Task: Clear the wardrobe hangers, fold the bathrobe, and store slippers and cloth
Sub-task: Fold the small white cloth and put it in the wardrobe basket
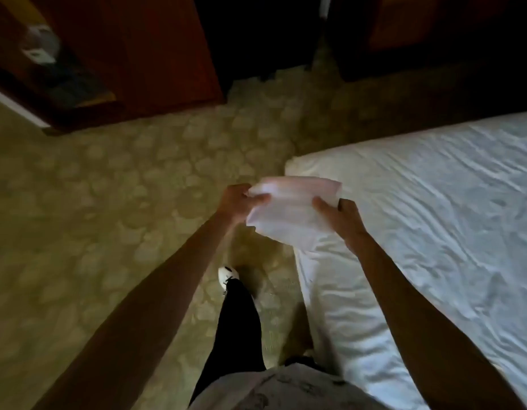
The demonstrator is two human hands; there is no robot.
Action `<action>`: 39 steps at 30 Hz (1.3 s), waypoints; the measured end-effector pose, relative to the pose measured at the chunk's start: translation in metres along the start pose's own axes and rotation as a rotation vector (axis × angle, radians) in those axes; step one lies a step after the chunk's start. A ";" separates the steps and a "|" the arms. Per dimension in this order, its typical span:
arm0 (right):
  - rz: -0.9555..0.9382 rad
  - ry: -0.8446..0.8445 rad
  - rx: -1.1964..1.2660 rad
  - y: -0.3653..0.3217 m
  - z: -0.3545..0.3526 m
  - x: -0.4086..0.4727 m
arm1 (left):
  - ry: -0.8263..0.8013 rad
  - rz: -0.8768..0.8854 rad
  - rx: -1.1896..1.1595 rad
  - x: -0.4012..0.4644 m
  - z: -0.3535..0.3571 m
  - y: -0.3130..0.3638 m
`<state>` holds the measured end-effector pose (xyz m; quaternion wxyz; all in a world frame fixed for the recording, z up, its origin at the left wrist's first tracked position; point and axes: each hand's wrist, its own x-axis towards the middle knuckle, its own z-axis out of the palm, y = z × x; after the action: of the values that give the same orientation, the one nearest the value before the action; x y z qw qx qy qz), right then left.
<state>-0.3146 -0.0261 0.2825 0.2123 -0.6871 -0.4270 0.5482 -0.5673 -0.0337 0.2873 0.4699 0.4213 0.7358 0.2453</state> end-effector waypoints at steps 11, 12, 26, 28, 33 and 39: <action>-0.252 -0.332 -0.227 -0.263 0.341 0.052 | 0.408 -0.103 -0.432 0.046 -0.354 -0.093; -0.259 -0.349 -0.240 -0.280 0.365 0.057 | 0.430 -0.102 -0.452 0.052 -0.377 -0.101; -0.384 -0.495 -0.327 -0.489 0.631 0.210 | 0.617 -0.066 -0.660 0.248 -0.625 -0.153; -0.386 -0.503 -0.318 -0.525 0.668 0.238 | 0.620 -0.072 -0.686 0.286 -0.664 -0.151; -0.354 -0.508 -0.341 -0.612 0.764 0.296 | 0.665 -0.120 -0.781 0.366 -0.765 -0.142; -0.345 -0.545 -0.378 -0.694 0.883 0.347 | 0.759 -0.220 -0.836 0.443 -0.877 -0.165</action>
<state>-1.3734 0.4807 0.3389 0.0492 -0.4610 -0.6710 0.5786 -1.5099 0.2877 0.3318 0.3222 0.0031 0.7331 0.5989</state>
